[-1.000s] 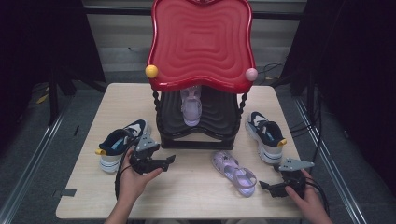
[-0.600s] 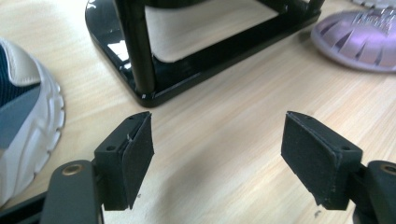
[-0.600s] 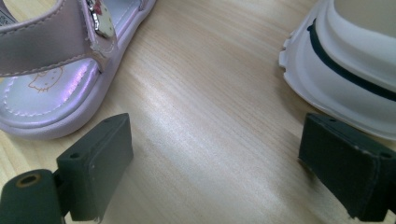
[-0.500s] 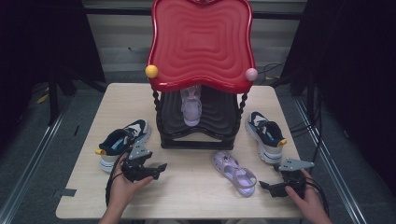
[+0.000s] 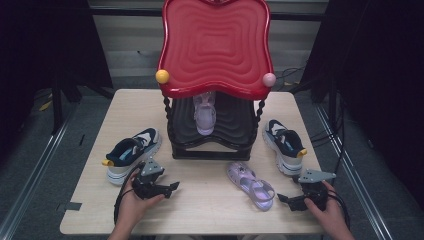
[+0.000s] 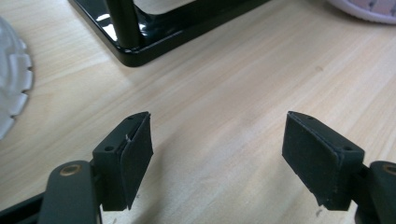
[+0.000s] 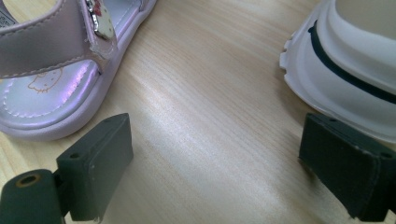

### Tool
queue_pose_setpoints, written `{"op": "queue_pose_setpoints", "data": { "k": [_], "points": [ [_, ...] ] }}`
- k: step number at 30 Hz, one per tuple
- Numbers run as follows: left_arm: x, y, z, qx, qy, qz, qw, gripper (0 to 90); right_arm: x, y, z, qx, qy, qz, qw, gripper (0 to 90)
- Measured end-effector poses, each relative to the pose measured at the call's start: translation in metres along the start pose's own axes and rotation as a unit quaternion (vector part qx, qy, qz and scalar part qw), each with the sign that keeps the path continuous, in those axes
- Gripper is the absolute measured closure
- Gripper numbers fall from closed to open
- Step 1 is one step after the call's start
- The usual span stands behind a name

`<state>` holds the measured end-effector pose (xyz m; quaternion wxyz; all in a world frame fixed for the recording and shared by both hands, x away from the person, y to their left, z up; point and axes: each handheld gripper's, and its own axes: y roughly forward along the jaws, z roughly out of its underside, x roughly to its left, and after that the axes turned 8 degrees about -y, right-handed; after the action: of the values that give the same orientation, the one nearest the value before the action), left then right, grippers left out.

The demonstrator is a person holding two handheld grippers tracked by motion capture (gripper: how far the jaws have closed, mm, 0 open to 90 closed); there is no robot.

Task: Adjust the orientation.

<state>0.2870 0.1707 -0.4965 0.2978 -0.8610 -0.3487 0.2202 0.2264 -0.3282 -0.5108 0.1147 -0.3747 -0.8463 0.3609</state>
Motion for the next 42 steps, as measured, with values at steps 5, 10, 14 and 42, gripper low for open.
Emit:
{"op": "queue_pose_setpoints", "data": {
  "k": [5, 10, 14, 42],
  "points": [
    [0.002, -0.001, 0.002, 0.006, 0.015, -0.008, 0.9998, 23.3, 0.002, -0.001, 0.0, 0.003, 0.009, 0.007, 0.9999, 9.1],
    [0.007, -0.002, 0.006, 0.003, 0.019, -0.015, 0.9997, 22.9, 0.003, -0.001, 0.0, 0.003, 0.011, 0.011, 0.9999, 9.0],
    [0.01, -0.005, 0.007, 0.003, 0.019, -0.015, 0.9997, 22.7, 0.004, -0.001, 0.0, 0.005, 0.015, 0.013, 0.9998, 9.0],
    [0.008, 0.004, 0.01, 0.013, 0.032, -0.003, 0.9994, 17.6, 0.008, -0.017, -0.018, -0.018, 0.024, 0.015, 0.9994, 13.8]
  ]
}}
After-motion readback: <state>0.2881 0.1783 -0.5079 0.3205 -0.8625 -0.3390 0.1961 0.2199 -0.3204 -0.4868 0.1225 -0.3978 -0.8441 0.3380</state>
